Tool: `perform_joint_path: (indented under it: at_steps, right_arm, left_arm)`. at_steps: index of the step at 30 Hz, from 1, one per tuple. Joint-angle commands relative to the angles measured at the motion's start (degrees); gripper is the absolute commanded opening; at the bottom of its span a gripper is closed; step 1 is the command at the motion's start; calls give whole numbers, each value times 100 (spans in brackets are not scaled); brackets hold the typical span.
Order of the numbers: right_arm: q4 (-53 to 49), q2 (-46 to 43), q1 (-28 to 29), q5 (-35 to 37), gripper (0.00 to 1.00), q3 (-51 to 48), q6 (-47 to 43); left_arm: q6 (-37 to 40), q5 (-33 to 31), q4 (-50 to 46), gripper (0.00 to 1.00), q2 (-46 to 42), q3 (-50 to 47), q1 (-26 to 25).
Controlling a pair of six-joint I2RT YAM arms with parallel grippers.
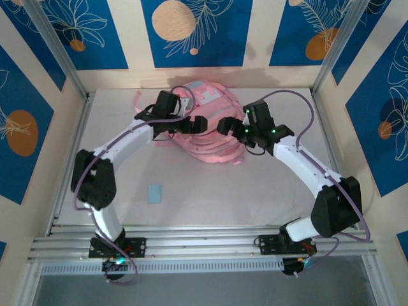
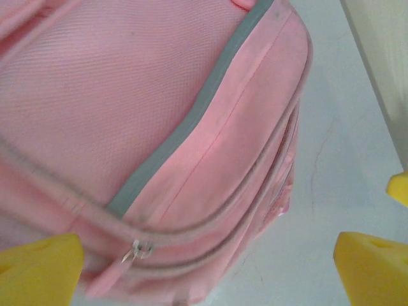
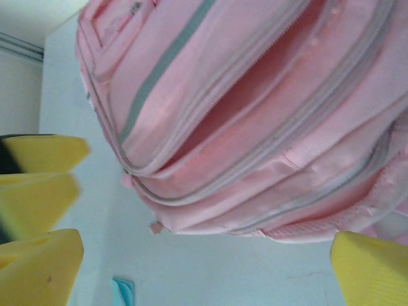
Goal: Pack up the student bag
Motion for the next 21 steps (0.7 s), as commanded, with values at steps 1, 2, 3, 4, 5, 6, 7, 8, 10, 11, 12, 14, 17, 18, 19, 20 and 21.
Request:
perform_joint_path:
  at_steps: [1,2,3,4,5,6,7,8,10,11,12,14,17,18,19,20,21]
  right_arm:
    - [92,-189,132,156,99,-281,-117]
    - [163,-198,185,159,99,-346,-103]
    - [250,-197,262,155,99,-419,-70]
    - [345,-191,334,144,99,-497,-33]
    - [471,-167,400,87,99,-567,-26]
    - [568,-132,466,42,99,-620,2]
    - [630,-89,536,40,99,-655,48]
    - [674,-44,594,27,99,-678,75]
    - [778,62,696,20,99,-696,135]
    - [807,121,756,23,99,-691,170]
    - [838,183,809,39,99,-683,194]
    - [856,286,878,68,99,-639,243]
    - [829,473,931,14,99,-548,271]
    - [799,526,933,5,99,-504,263]
    - [768,566,941,5,99,-469,263]
    - [737,593,947,10,100,-440,254]
    - [712,609,951,22,100,-415,246]
  left_arm:
    - [-18,-758,-535,100,-583,-425,24]
    - [-18,-925,-700,100,-710,-564,24]
    - [4,-1015,-859,100,-863,-730,24]
    - [83,-1138,-1088,100,-981,-853,24]
    - [129,-1284,-1295,100,-1091,-963,24]
    - [161,-1408,-1477,100,-1206,-1130,24]
    - [184,-1515,-1627,100,-1314,-1313,24]
    - [149,-1586,-1731,100,-1401,-1496,24]
    - [63,-1690,-1923,100,-1584,-1891,24]
    - [-27,-1729,-1996,100,-1673,-2098,24]
    - [-88,-1761,-2085,100,-1781,-2300,24]
    - [-184,-1817,-2139,100,-1996,-2654,24]
    - [-313,-1692,-1985,100,-2323,-3254,24]
    - [-362,-1620,-1943,100,-2400,-3429,24]
    - [-410,-1547,-1902,100,-2432,-3559,28]
    - [-429,-1474,-1856,98,-2444,-3717,24]
    - [-454,-1409,-1797,95,-2430,-3869,24]
